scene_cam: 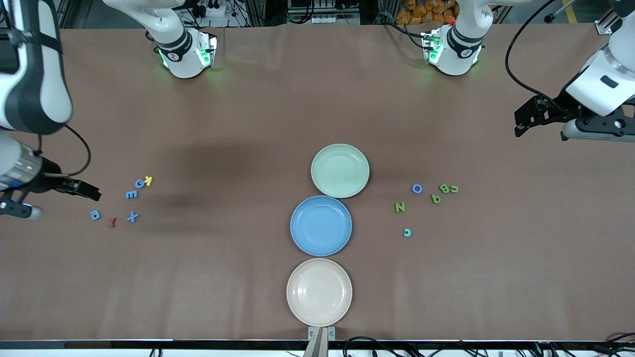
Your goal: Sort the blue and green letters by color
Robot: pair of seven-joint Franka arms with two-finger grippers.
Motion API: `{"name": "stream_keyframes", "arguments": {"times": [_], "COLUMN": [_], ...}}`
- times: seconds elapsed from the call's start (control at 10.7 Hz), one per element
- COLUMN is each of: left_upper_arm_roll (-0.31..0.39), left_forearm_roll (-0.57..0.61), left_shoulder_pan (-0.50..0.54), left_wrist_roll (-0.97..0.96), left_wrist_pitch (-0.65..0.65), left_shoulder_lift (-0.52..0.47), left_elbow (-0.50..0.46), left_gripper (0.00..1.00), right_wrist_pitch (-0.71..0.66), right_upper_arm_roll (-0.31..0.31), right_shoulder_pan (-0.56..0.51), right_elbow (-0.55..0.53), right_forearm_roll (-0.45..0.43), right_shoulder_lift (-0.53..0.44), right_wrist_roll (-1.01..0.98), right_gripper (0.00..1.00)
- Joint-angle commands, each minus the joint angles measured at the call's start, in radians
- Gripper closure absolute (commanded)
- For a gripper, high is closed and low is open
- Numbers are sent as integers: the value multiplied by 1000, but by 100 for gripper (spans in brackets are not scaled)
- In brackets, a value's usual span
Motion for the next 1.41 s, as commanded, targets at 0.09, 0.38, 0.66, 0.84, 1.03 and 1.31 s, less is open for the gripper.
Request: {"name": "stream_keyframes", "arguments": {"times": [0.09, 0.38, 0.66, 0.84, 1.03, 1.31], "left_upper_arm_roll": [5, 25, 24, 16, 13, 1], "left_forearm_roll": [-8, -10, -11, -22, -63, -68], "left_shoulder_pan": [0, 1, 0, -18, -16, -28], "left_wrist_roll": [4, 4, -9, -79, -91, -114], "left_wrist_pitch": [-23, -23, -23, -22, 22, 244], "left_shoulder_lift": [-2, 1, 25, 105, 184, 212], "left_elbow": [35, 41, 35, 23, 9, -159], "left_gripper": [0, 0, 0, 0, 0, 0], "right_wrist_pitch": [-185, -308, -313, -311, -315, -241], "right_upper_arm_roll": [3, 3, 5, 5, 5, 3], "right_shoulder_pan": [3, 5, 3, 3, 3, 2], "right_elbow": [167, 258, 260, 260, 260, 205], "right_forearm_roll": [0, 2, 2, 5, 5, 6], "right_shoulder_lift": [-32, -33, -33, -33, -33, -24], "right_wrist_roll": [0, -5, -2, 0, -2, 11], "right_gripper": [0, 0, 0, 0, 0, 0]}}
